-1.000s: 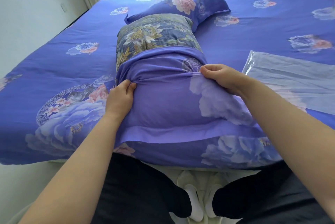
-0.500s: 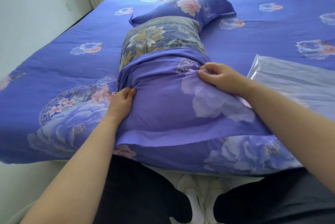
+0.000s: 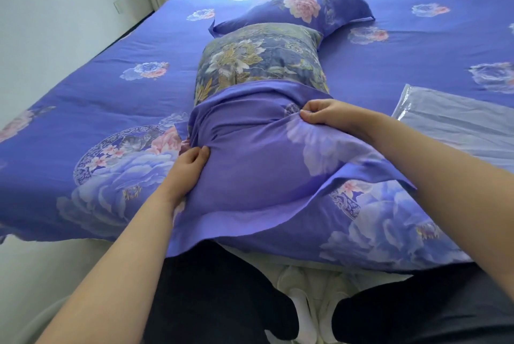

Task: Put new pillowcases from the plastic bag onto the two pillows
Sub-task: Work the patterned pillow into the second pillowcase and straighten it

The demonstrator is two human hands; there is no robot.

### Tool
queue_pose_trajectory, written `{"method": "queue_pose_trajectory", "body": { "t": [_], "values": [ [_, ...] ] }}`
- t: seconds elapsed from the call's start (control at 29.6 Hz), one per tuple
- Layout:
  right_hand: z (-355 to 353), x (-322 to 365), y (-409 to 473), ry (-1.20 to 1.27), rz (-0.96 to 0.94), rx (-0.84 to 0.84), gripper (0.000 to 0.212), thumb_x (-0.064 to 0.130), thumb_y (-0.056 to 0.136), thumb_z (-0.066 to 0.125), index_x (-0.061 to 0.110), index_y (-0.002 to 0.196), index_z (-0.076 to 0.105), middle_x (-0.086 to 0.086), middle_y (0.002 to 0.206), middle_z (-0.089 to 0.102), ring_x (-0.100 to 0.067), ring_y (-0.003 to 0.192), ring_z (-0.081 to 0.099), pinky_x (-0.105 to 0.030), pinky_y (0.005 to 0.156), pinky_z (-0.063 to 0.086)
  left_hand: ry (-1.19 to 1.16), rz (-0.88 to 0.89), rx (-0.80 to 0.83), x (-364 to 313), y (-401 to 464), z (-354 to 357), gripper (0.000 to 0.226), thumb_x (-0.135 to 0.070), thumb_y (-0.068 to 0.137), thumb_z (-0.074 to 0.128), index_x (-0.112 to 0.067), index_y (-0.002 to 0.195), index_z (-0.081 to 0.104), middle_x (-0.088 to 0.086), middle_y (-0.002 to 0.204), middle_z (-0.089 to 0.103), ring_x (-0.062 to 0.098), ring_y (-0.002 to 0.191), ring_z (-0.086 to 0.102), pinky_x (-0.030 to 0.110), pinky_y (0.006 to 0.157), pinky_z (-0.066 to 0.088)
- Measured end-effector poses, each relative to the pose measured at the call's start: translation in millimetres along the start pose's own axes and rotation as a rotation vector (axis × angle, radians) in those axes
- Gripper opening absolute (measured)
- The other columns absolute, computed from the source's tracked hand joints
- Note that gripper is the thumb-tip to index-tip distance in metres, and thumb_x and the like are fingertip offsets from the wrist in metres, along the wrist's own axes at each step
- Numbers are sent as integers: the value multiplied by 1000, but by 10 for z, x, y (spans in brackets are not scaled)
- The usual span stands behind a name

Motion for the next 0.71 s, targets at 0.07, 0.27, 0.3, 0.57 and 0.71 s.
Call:
{"method": "queue_pose_trajectory", "body": {
  "t": [0.07, 0.27, 0.3, 0.57, 0.71],
  "values": [
    [-83, -105, -3, -60, 42, -28, 31, 25, 94, 56, 22, 65, 46, 7, 62, 40, -5, 55, 34, -21, 54, 31, -80, 18, 112, -11, -123, -86, 24, -32, 95, 52, -11, 83, 56, 2, 76, 54, 11, 71, 47, 26, 62, 37],
    [-120, -210, -18, -135, 23, -93, 28, 29, 93, 58, 22, 67, 50, 7, 65, 44, -6, 60, 37, -21, 60, 34, 62, 173, -29, -156, -222, -261, 17, -19, 93, 54, -23, 76, 52, -9, 61, 54, 5, 52, 40, 21, 50, 33],
    [-120, -211, -32, -169, 12, -98, 27, 31, 93, 58, 21, 69, 50, 7, 66, 45, -6, 62, 38, -22, 62, 35, -5, 172, -27, -184, -196, -248, 20, -16, 95, 51, -23, 76, 51, -9, 62, 53, 5, 54, 40, 20, 50, 33],
    [-251, -406, -219, -497, 134, -98, 38, 45, 93, 50, 9, 90, 60, -4, 81, 54, -16, 74, 47, -32, 70, 40, -196, 40, 273, -383, 66, 104, 27, -20, 100, 43, -18, 82, 63, -7, 78, 68, 7, 74, 60, 20, 68, 49],
    [-602, 1, -155, -727, 63, -146, 30, 44, 90, 56, 15, 87, 62, -5, 90, 62, -19, 83, 53, -32, 74, 39, -291, 20, 428, -554, -145, 388, 37, -16, 99, 45, -25, 81, 76, -7, 84, 74, 7, 78, 68, 18, 66, 53]
  ]
}}
Point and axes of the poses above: each hand's wrist, its own y-axis towards the middle knuckle, its own z-axis out of the palm, x = y × z, the point moved 5 cm from there along y, towards the middle knuckle
